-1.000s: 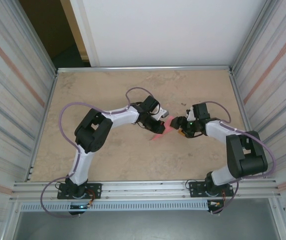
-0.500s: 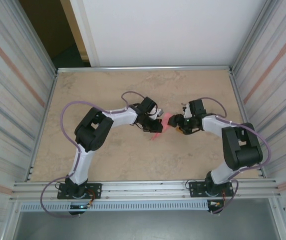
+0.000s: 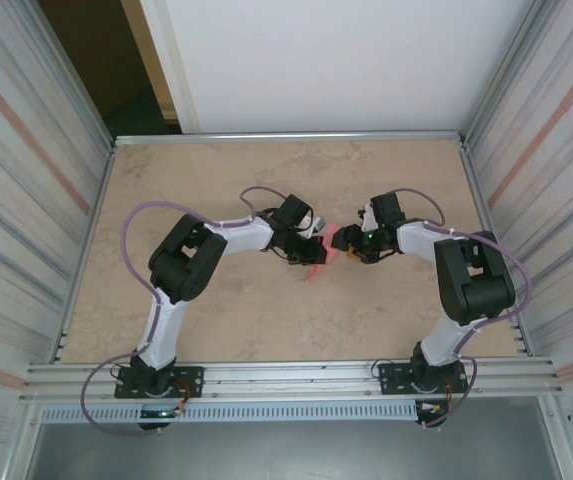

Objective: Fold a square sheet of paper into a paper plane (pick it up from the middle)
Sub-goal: Fold the wing for the fifth time at the center of the table.

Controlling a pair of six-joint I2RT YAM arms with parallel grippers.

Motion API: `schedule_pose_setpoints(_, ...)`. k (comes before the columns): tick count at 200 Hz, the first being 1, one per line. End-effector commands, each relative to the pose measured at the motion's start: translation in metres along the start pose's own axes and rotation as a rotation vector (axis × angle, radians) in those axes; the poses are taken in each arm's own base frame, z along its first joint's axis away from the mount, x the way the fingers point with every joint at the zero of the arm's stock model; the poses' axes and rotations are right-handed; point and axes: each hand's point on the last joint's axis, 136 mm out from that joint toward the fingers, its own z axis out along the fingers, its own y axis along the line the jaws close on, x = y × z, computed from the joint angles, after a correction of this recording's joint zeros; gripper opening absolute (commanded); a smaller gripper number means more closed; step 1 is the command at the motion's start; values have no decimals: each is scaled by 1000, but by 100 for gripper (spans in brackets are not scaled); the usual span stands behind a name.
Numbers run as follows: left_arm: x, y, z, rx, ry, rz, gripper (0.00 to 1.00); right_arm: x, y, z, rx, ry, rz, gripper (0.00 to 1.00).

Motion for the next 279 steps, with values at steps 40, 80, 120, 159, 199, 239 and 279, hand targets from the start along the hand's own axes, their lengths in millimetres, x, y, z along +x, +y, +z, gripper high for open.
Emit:
schedule_pose_setpoints(40, 0, -11, -12, 58, -17, 4, 10, -4, -11, 10, 60, 37, 10, 59)
schedule_pose_setpoints(80, -5, -25, -27, 67, -49, 53, 16, -3, -22, 17, 125, 57, 41, 57)
schedule_pose_setpoints(120, -4, -30, -38, 54, -68, 91, 24, -1, -27, 22, 152, 74, 62, 57)
schedule_pose_setpoints(159, 3, -18, -41, -9, -70, 99, 32, -1, -25, 23, 155, 79, 62, 57)
schedule_pose_setpoints(199, 15, -15, -36, -33, -42, 111, 38, -1, -24, 23, 153, 81, 64, 57)
schedule_pose_setpoints(239, 16, -16, -33, -46, -33, 118, 38, 0, -26, 24, 160, 86, 72, 57)
schedule_pose_setpoints(279, 18, -21, -29, -36, -20, 131, 35, 0, -27, 25, 162, 88, 82, 57)
